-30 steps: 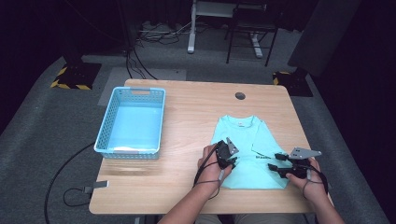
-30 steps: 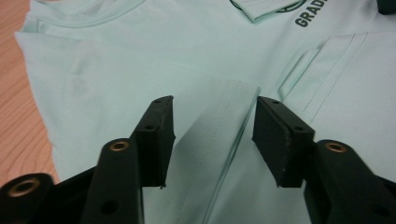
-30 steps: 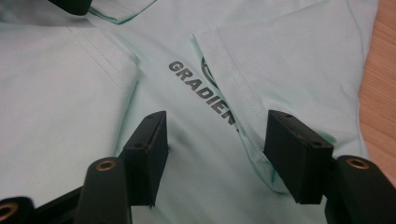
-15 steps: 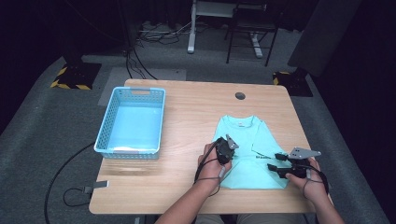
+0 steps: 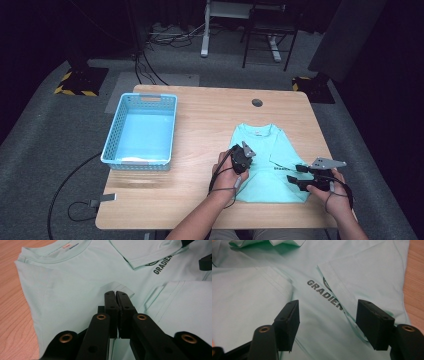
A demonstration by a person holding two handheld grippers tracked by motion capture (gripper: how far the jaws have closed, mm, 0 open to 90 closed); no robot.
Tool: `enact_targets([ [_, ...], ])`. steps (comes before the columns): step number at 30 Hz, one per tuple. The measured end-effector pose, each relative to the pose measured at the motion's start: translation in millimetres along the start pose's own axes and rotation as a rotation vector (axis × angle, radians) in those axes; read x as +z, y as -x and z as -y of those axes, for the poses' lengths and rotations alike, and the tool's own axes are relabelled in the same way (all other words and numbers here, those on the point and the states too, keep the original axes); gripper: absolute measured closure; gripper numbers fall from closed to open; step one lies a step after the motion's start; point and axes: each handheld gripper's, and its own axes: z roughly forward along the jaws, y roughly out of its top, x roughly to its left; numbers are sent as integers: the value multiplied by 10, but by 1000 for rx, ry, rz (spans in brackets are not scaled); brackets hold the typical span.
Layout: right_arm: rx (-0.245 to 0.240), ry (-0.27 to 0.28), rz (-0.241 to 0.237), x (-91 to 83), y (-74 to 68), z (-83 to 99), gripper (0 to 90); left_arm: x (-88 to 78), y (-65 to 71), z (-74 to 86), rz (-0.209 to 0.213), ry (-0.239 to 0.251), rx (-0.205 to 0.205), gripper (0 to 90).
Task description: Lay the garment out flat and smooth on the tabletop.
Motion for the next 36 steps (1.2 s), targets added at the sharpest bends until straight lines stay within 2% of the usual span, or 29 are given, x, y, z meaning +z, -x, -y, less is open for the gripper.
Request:
enact_targets([
  [2,-2,-2,-6,18,-15,-21,363,-54,-59,4,-20,9,-13,880],
  [3,-6,-1,-11,21,-23,-36,365,-123,-145,10,-46,30,-34,879],
  [5,-18,3,-18,22,-35,-73,369,-370,-428,73,-160,90,-125,879],
  [7,-23,4,-21,14,-31,-112,368,-660,-736,242,-313,130,-226,866],
  [9,-27,-2,-15,12,-11,-149,368,-809,-861,368,-389,159,-275,674],
  [10,-30,-5,-14,18,2,-169,368,-862,-867,415,-400,149,-277,587],
  [12,-31,-11,-11,56,38,-222,369,-878,-767,481,-356,133,-255,599],
  [13,-31,-11,-11,56,38,-222,369,-878,-767,481,-356,133,-255,590],
  [15,-47,-18,-11,118,52,-299,377,-851,-640,538,-331,121,-234,578],
  [19,-69,-29,-19,193,49,-368,399,-850,-531,606,-303,114,-229,561],
  [24,-89,-48,-22,344,73,-446,436,-914,-437,719,-293,110,-242,559],
  [30,-99,-66,-36,516,86,-470,465,-969,-398,855,-294,105,-266,543],
  [33,-103,-76,-41,569,110,-461,485,-966,-383,890,-285,94,-261,541],
  [36,-101,-61,-41,573,151,-457,585,-954,-361,907,-275,94,-261,541],
])
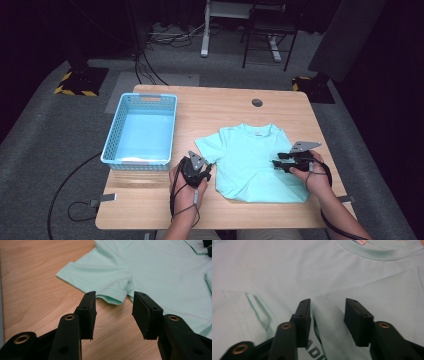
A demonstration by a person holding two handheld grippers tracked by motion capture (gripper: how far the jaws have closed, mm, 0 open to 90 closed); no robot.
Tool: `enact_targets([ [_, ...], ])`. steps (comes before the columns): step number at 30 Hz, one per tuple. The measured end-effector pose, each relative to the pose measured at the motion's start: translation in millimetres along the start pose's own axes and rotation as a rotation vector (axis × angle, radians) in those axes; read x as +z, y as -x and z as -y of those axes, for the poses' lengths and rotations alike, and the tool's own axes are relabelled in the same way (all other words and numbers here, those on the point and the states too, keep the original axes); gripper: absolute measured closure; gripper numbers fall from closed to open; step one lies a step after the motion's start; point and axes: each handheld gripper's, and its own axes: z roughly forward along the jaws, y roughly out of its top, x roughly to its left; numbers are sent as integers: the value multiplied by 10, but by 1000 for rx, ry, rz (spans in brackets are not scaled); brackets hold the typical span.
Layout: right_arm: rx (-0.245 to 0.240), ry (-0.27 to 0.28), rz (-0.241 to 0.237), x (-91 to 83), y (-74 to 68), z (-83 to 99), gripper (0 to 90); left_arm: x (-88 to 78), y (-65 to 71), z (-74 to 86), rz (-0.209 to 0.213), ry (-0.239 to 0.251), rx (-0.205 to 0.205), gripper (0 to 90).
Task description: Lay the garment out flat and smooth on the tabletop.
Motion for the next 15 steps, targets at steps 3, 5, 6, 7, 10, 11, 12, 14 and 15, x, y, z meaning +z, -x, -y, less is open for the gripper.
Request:
enact_targets([
  [3,3,5,5,-11,33,9,680,6,24,7,7,-2,7,542],
  [5,-6,3,4,-15,37,5,787,7,36,3,11,-2,6,542],
  [6,-13,-2,4,-21,35,0,818,8,41,-1,12,1,8,542],
  [7,-15,-2,10,-24,31,-5,847,8,46,-5,15,3,11,542],
  [10,-5,13,9,-56,37,-19,863,11,72,-19,22,6,17,542],
  [11,0,20,13,-76,39,-27,867,13,84,-24,24,4,19,542],
  [12,2,26,16,-96,43,-37,868,19,94,-29,28,4,26,542],
  [14,2,36,25,-131,58,-55,869,35,118,-38,41,5,34,542],
  [15,6,38,26,-148,64,-65,870,43,132,-41,43,6,34,542],
])
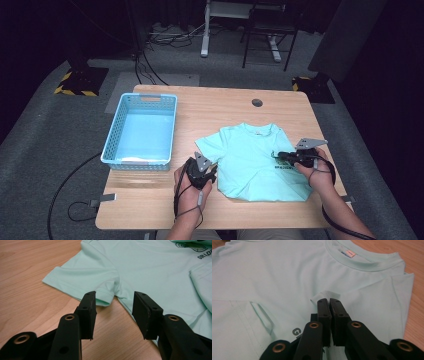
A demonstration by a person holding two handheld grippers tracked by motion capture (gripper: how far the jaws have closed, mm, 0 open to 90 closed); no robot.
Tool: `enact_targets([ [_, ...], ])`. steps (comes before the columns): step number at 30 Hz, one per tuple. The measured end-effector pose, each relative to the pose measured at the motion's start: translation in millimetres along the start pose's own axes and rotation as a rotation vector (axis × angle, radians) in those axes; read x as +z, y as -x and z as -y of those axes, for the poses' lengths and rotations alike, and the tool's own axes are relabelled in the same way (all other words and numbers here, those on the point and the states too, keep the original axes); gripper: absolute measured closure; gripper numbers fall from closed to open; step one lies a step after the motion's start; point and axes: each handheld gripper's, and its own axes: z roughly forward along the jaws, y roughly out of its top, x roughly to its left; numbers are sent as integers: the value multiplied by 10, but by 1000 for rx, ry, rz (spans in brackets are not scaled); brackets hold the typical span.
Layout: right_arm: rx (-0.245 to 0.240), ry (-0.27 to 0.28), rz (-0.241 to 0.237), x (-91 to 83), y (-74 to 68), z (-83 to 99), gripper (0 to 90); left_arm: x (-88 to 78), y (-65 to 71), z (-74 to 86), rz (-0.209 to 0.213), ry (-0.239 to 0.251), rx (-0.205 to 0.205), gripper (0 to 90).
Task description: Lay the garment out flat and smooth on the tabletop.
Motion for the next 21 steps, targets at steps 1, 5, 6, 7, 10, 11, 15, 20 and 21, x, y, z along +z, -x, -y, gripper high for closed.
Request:
enact_targets([
  [1,2,0,1,-14,7,-9,869,8,8,-5,5,-1,3,542],
  [5,-4,-1,-2,-82,70,-33,872,41,33,-30,19,-2,11,542],
  [6,-1,5,17,-137,131,-37,873,46,41,-37,21,-2,10,542],
  [7,27,27,81,-240,258,-28,873,53,46,-47,25,1,15,542],
  [10,190,123,440,-728,697,111,517,74,70,-82,36,2,28,532],
  [11,215,147,524,-855,731,150,428,92,78,-97,42,5,33,524],
  [15,189,153,394,-907,515,205,408,198,134,-160,65,3,53,494],
  [20,134,108,238,-743,252,251,405,324,239,-205,99,2,108,436],
  [21,122,94,201,-701,203,263,403,356,261,-209,111,-3,122,427],
])
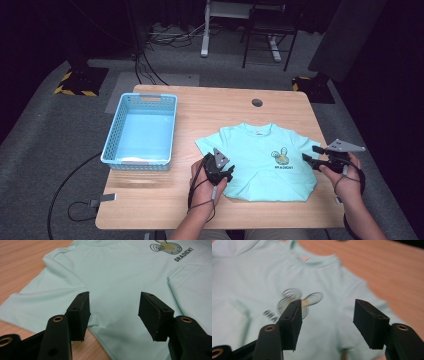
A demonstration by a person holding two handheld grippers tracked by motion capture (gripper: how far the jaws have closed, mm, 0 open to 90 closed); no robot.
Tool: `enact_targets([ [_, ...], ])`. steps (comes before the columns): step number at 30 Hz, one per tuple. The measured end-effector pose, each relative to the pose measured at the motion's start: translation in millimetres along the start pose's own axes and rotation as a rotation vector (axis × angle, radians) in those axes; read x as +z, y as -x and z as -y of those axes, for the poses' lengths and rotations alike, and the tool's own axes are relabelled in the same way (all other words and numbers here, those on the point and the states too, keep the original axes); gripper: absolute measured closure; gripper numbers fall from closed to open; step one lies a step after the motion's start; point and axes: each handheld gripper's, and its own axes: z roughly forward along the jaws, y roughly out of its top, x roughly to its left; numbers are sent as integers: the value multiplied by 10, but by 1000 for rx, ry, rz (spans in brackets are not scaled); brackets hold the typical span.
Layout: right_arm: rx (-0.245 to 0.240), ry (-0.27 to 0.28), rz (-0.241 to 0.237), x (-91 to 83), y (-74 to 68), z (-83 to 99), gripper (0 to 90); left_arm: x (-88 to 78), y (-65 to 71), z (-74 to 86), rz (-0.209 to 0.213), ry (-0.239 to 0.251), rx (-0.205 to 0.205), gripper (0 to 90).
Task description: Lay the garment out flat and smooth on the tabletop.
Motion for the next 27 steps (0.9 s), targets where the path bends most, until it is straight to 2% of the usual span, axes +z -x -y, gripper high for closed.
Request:
enact_targets([
  [2,-35,-47,-57,59,-109,55,403,72,36,-13,23,-19,28,425],
  [5,-63,-99,-108,140,-219,151,403,178,67,-21,41,-56,55,427],
  [9,-63,-156,-138,279,-274,263,403,285,52,11,31,-111,78,447],
  [10,-61,-165,-138,310,-275,277,394,305,31,18,41,-103,58,452],
  [11,-39,-152,-138,336,-272,282,392,312,5,11,42,-106,41,453],
  [17,-11,-129,-106,504,-204,189,401,455,-221,-97,1,-104,35,454],
  [20,17,-111,-82,656,-105,102,401,563,-341,-181,-12,-92,43,458],
  [22,24,-111,-73,697,-78,28,403,559,-374,-217,-14,-79,26,453],
  [25,4,-67,-120,652,-183,-85,417,463,-349,-228,-19,-44,16,442],
  [27,-27,-66,-156,638,-286,-132,417,414,-319,-209,-10,-41,17,437],
])
